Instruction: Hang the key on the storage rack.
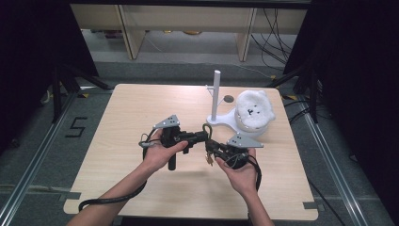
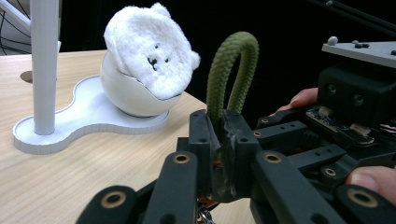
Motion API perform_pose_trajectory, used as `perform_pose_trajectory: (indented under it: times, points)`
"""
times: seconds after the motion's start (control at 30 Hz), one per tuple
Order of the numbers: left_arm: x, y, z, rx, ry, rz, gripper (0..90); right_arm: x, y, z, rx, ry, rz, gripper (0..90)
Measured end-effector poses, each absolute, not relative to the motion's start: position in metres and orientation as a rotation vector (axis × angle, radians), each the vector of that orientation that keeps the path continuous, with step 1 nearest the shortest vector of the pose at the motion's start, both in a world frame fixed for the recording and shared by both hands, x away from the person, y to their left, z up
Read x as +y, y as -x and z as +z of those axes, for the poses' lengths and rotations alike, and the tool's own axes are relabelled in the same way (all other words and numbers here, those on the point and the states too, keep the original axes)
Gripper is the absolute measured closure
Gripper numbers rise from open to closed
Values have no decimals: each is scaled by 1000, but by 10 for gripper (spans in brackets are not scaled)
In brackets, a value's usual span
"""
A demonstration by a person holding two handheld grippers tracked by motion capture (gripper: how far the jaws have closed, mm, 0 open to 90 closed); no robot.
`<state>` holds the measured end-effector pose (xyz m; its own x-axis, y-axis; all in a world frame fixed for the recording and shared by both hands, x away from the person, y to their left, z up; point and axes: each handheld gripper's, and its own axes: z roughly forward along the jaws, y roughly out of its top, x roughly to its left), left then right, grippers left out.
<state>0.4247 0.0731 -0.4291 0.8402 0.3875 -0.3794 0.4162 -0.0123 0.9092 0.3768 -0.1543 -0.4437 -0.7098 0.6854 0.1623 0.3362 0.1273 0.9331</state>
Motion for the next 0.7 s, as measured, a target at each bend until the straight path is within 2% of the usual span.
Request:
perform_pose_trajectory:
  times: [0.23,0.27,0.33,0.37,0.7]
  points:
    - [72,-424,-427,639,-1641,-6,839,-154,-377,-443,2115,-998,1592,789]
    - [72,-424,-427,636,-1652,10,840,-153,-375,-443,2116,-1058,1594,741]
    - [72,-425,-427,639,-1661,28,839,-154,-378,-444,2113,-1025,1605,716]
    - [73,-427,-428,646,-1664,41,839,-154,-376,-443,2106,-1054,1591,672]
    - [84,-440,-426,671,-1669,115,839,-171,-370,-449,2092,-1113,1555,616]
